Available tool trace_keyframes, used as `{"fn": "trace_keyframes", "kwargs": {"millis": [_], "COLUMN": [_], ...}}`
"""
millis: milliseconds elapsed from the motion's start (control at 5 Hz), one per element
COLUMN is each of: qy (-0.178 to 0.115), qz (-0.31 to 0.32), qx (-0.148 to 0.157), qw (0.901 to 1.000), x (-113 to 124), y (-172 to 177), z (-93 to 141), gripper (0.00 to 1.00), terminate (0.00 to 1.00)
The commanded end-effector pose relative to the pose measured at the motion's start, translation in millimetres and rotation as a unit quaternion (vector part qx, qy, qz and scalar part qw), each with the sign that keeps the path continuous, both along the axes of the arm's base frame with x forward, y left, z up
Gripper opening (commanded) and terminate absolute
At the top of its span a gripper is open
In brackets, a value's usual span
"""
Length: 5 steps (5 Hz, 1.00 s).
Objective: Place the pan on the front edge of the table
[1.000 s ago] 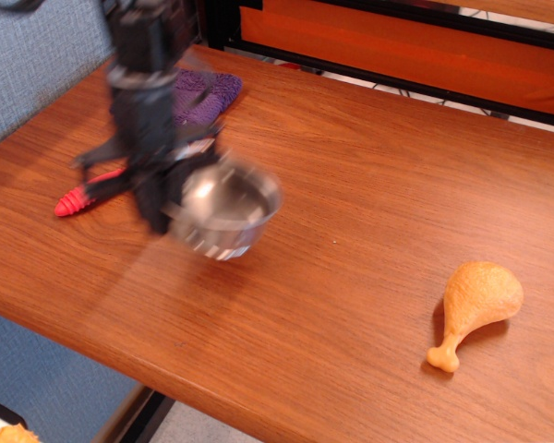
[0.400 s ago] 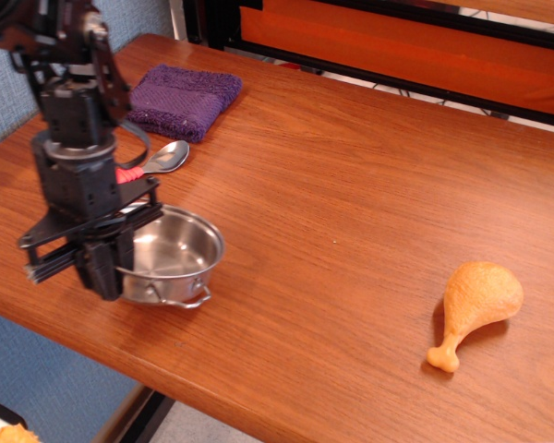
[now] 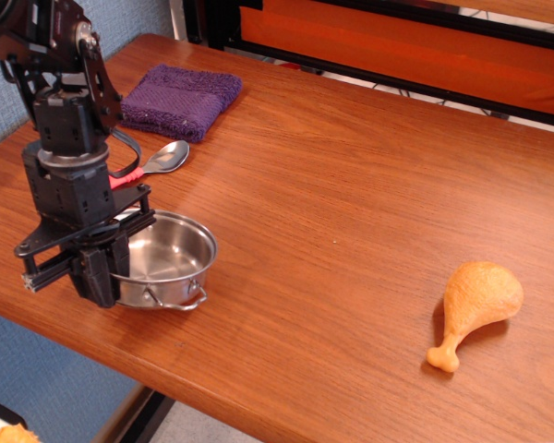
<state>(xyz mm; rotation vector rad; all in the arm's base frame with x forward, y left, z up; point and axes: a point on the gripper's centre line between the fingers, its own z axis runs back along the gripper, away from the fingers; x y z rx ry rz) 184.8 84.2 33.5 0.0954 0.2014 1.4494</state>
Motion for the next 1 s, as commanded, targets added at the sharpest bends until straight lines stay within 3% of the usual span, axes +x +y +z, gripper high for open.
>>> {"fn": "trace_keyframes", "kwargs": {"millis": [0, 200, 600, 800], "qy": [0.018, 0.015, 0.015, 0.008], "qz": [0.017, 0.023, 0.035, 0.03], "qx": [0.025, 0.014, 0.014, 0.053], "qw": [0.9994, 0.9995, 0.9992, 0.9981], "x": [4, 1, 3, 18], "y": [2, 3, 1, -6], "z": [-7, -5, 8, 32], "gripper": [0.0, 1.0, 1.0, 1.0], "terminate": [0.0, 0.0, 0.0, 0.0]}}
